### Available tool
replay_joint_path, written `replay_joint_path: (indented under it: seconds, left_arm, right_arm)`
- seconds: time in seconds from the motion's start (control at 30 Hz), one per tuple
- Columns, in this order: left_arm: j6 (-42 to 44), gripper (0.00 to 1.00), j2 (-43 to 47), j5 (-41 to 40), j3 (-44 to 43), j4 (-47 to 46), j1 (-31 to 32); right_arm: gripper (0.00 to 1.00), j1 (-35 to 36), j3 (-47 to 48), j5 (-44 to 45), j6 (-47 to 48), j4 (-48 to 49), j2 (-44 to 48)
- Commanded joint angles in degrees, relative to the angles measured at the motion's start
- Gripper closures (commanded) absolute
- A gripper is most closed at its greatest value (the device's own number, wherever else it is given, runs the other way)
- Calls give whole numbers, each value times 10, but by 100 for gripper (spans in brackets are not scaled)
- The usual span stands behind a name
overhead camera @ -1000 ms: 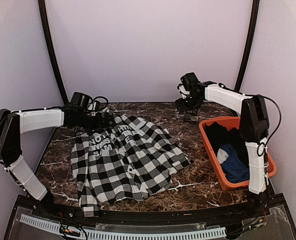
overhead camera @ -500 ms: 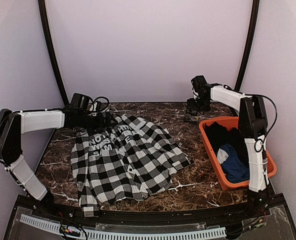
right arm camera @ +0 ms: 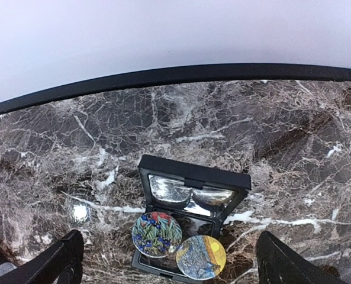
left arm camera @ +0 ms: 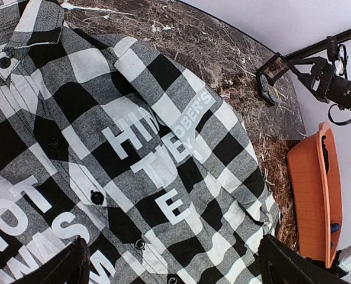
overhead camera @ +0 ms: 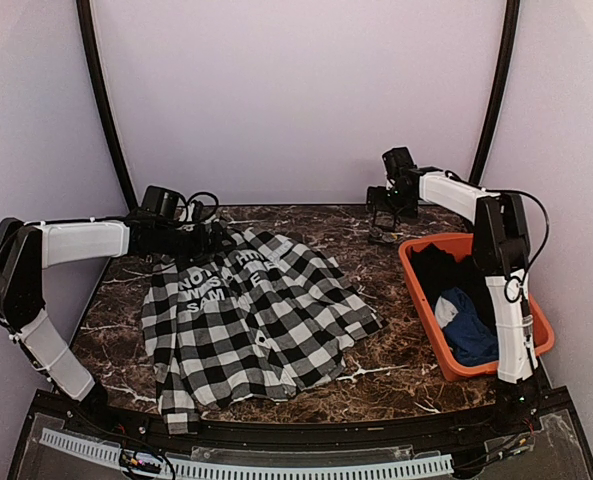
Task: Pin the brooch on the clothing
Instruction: Move the brooch box to the center of the board.
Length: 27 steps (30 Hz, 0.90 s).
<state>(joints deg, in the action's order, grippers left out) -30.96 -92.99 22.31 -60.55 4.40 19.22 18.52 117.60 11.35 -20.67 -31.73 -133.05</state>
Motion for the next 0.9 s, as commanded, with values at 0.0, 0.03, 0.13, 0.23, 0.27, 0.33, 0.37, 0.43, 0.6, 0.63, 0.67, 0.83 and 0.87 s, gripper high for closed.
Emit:
replay_joint_path:
  seconds: [0.0,0.03,0.13,0.23,0.27,0.33,0.37,0.43,0.6,0.63,0.67,0.83,0.87]
  left_arm:
    - [1,1,10,8,10,-1,-4]
    - [0,1,9,10,10,-1,-5]
    - [-3,1,7,14,10,-4,-7]
    - [-4,1,7,17,10,-5,-9]
    - [-4,1,7,17,10,-6,-9]
    - [-5,1,7,19,10,-7,-10]
    - [-7,1,7,20,10,-7,-10]
    - [-9,1,6,23,11,-9,-11]
    - [-12,1,6,27,12,-12,-12]
    - [-12,1,5,27,13,-12,-12]
    - [-12,1,5,27,12,-13,-12]
    - [-12,1,6,27,13,-13,-13]
    - [-12,1,6,27,13,-13,-13]
  right_arm:
    - [1,-4,46,-1,-34,12,-42]
    - [1,-3,53,6,-40,11,-48]
    - [2,-3,69,19,-50,7,-63]
    - [1,-4,82,39,-57,2,-75]
    - [1,-3,85,44,-58,2,-78]
    - [1,-3,92,49,-58,3,-84]
    - [2,-4,96,48,-59,3,-88]
    - [1,-3,106,47,-59,1,-95]
    - [2,-3,122,35,-62,1,-108]
    - [1,-3,123,34,-62,1,-110]
    - [1,-2,125,33,-63,2,-111]
    - [2,-1,127,21,-63,5,-114]
    - [2,1,127,20,-63,6,-114]
